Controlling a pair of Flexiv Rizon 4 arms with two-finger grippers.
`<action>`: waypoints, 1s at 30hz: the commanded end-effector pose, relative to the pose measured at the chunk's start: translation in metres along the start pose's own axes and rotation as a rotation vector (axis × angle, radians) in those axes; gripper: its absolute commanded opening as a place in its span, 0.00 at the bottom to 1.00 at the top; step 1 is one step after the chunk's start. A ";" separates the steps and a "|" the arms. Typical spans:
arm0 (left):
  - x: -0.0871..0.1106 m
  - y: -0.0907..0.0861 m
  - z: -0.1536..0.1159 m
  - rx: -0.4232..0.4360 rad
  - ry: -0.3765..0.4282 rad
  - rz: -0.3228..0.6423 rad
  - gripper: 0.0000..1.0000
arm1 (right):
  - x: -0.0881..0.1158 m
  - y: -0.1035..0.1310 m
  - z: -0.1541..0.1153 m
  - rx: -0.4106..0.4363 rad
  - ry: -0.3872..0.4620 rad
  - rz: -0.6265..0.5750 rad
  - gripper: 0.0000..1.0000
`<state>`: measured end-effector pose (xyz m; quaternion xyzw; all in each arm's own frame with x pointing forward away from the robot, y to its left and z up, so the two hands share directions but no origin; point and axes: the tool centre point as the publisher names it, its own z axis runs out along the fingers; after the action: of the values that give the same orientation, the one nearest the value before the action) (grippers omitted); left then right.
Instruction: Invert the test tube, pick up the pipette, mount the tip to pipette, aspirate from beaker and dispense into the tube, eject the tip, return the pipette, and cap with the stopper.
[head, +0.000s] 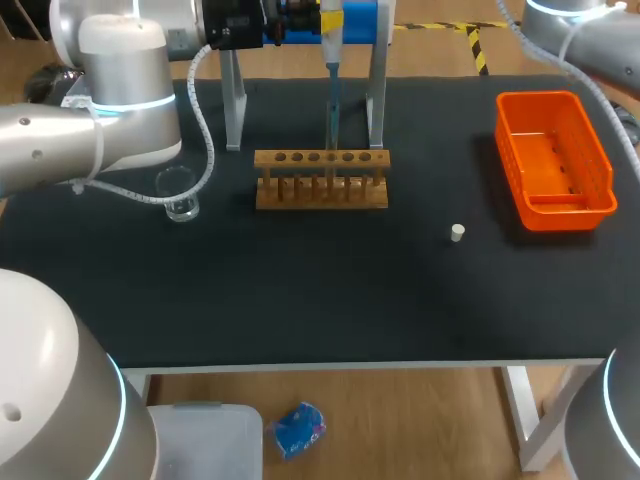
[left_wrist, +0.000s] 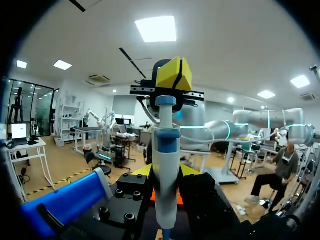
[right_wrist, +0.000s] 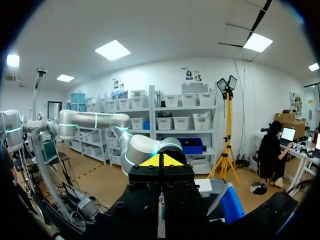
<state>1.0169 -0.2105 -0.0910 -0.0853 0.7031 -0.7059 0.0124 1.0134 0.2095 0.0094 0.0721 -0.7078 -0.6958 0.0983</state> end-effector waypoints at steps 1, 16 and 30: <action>0.001 0.000 0.000 0.002 -0.004 0.001 0.00 | -0.010 -0.004 0.003 -0.005 0.018 0.007 0.00; 0.001 0.000 0.000 0.002 -0.004 0.001 0.00 | -0.018 -0.014 0.008 -0.017 0.033 0.032 0.00; 0.001 0.000 0.000 0.002 -0.004 0.001 0.00 | -0.015 -0.021 0.008 -0.031 0.041 0.046 0.00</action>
<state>1.0167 -0.2105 -0.0917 -0.0853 0.7033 -0.7056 0.0123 1.0233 0.2209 -0.0112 0.0666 -0.6965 -0.7029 0.1282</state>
